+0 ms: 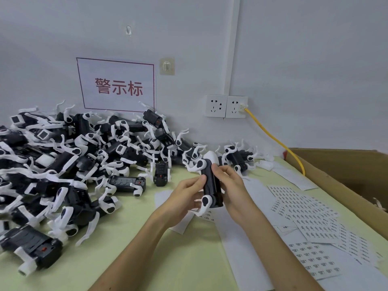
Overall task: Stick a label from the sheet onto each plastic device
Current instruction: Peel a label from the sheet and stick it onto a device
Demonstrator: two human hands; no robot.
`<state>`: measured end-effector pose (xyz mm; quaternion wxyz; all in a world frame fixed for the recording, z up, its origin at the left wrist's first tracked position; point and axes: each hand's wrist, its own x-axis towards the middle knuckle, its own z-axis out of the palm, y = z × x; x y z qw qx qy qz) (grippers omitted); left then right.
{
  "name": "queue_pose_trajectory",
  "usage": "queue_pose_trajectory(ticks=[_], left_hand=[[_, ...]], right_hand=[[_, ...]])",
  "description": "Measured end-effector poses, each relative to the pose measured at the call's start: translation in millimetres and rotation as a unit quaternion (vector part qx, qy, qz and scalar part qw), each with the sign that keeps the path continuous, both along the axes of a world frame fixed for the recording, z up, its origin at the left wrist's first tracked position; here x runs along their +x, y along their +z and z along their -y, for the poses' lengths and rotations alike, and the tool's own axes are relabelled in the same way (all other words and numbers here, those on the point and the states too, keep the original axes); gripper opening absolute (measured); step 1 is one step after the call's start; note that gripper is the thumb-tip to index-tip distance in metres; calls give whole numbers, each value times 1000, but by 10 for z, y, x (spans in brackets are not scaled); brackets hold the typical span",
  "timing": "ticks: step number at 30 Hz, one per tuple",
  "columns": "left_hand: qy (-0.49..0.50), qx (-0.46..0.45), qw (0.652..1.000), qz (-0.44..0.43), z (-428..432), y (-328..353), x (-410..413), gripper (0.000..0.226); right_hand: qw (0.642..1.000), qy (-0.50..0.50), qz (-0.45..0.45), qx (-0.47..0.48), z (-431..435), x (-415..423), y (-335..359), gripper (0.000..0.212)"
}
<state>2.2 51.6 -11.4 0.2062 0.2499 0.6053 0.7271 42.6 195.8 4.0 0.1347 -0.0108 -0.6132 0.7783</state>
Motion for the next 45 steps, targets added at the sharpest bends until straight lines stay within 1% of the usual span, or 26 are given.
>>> queue_pose_trajectory(ticks=[2, 3, 5, 7, 9, 13, 16, 18, 21, 23, 24, 25, 26, 27, 28, 30, 32, 34, 36, 37, 38, 39, 40, 42, 43, 45], left_hand=[[-9, 6, 1000, 11, 32, 16, -6, 47], [-13, 6, 1000, 13, 54, 24, -5, 50], [-26, 9, 1000, 10, 76, 16, -16, 49], [-32, 23, 999, 19, 83, 5, -24, 46], [-25, 51, 997, 47, 73, 11, -34, 46], [23, 79, 994, 73, 67, 4, -99, 48], [36, 86, 993, 69, 79, -17, -130, 47], [48, 86, 993, 59, 80, 3, -114, 49], [91, 88, 990, 53, 87, 27, -117, 66], [130, 112, 983, 63, 111, 38, -135, 76], [146, 130, 978, 73, 122, 23, -160, 75], [158, 151, 973, 79, 139, 20, -171, 67], [170, 168, 968, 80, 157, 20, -186, 53], [179, 171, 966, 81, 171, 14, -207, 40], [187, 172, 964, 82, 181, -2, -236, 37], [215, 152, 960, 94, 200, -1, -249, 43], [237, 139, 956, 102, 210, -9, -270, 40], [243, 132, 954, 114, 208, -11, -278, 36], [222, 124, 960, 120, 213, -32, -281, 47], [211, 115, 962, 126, 208, -55, -291, 50], [204, 105, 965, 124, 206, -68, -291, 45], [198, 97, 968, 120, 201, -77, -285, 35], [193, 93, 969, 120, 193, -85, -284, 34], [197, 79, 967, 142, 188, -95, -279, 56], [208, 75, 964, 151, 193, -104, -278, 60], [228, 73, 958, 159, 184, -100, -267, 60]], right_hand=[[1000, 12, -1, 0, -19, -1, 5, 29], [1000, 0, -5, 19, -26, -3, 6, 24], [998, -23, -16, 61, -33, -10, -9, 19], [997, -18, -23, 70, -22, -16, -15, 14], [997, -6, -29, 76, -10, -20, -27, 5], [991, 4, -43, 124, 49, -21, -45, 20], [987, 1, -34, 154, 70, -32, -58, 21], [985, -10, -31, 168, 74, -42, -64, 17], [976, -48, -35, 209, 57, -66, -81, 14], [958, -88, -23, 272, 25, -90, -131, 13], [945, -105, -13, 309, 12, -100, -160, 12], [932, -113, 1, 344, 5, -105, -189, 10], [921, -110, 13, 373, 12, -106, -221, 9], [909, -99, 23, 404, 31, -103, -252, 14], [893, -84, 29, 440, 59, -98, -289, 23], [859, -55, 43, 507, 127, -98, -350, 48], [845, -37, 63, 530, 189, -87, -390, 69], [832, -37, 75, 548, 220, -78, -420, 81], [823, -38, 77, 561, 238, -67, -434, 85], [831, -37, 70, 551, 246, -65, -431, 85], [848, -37, 58, 525, 259, -65, -424, 85], [874, -37, 42, 483, 269, -74, -415, 82], [902, -36, 26, 429, 276, -82, -406, 77], [956, -27, 17, 293, 292, -87, -385, 68], [975, -21, 22, 219, 298, -85, -368, 64], [993, -33, 38, 106, 284, -90, -353, 58]])
